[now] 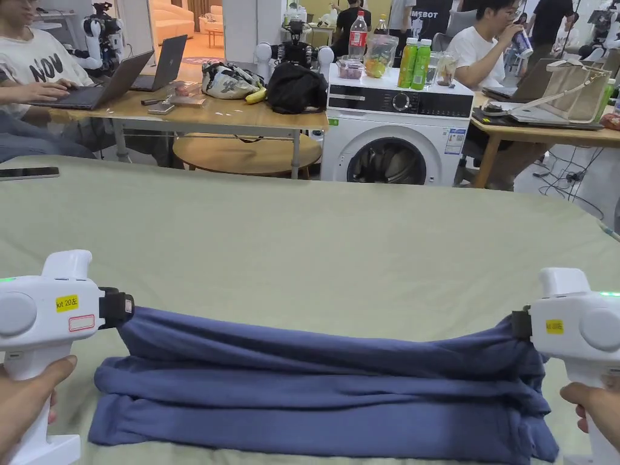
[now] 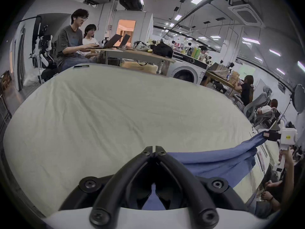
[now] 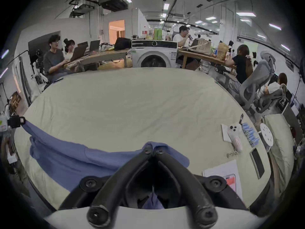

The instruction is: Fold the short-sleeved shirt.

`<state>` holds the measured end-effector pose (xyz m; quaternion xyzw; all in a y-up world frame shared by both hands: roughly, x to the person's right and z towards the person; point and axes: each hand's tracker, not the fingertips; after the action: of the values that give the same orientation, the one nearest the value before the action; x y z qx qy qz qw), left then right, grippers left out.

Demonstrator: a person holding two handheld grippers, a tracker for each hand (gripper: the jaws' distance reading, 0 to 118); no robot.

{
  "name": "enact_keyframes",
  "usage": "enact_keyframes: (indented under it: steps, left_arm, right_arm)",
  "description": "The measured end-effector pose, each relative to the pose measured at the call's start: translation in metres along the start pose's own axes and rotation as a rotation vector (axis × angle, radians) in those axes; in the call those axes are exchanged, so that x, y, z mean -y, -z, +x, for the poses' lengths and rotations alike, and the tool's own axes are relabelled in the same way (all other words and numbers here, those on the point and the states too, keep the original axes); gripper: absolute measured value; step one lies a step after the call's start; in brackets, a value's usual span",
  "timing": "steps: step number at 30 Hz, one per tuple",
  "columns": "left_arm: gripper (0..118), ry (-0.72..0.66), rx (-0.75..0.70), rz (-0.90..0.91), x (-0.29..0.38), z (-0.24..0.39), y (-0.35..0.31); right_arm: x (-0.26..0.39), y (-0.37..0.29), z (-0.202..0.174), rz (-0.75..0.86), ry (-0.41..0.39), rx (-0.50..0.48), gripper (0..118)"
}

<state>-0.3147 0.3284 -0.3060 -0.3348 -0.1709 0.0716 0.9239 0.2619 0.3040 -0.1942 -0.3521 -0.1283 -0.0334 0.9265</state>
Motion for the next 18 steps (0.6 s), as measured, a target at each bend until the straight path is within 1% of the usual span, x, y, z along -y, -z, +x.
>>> enact_keyframes:
  steps: [4,7,12,14,18]
  left_arm:
    - [0,0.005,0.000,-0.046,0.018,-0.009,-0.008]
    - [0,0.000,-0.006,-0.111,0.038,-0.016,-0.007]
    - [0,-0.021,-0.027,-0.244,0.067,-0.024,0.009]
    - [0,-0.029,-0.037,-0.302,0.074,-0.028,0.020]
    - [0,-0.044,-0.060,-0.354,0.081,-0.031,0.034]
  right_arm:
    - [0.027,-0.017,0.001,-0.038,-0.004,-0.012,0]
    - [0.050,-0.018,0.004,-0.086,-0.016,0.002,0]
    - [0.082,0.004,0.011,-0.219,-0.015,0.008,0]
    - [0.094,0.012,0.009,-0.267,-0.032,0.020,0]
    - [0.110,0.029,0.010,-0.304,-0.028,0.034,0]
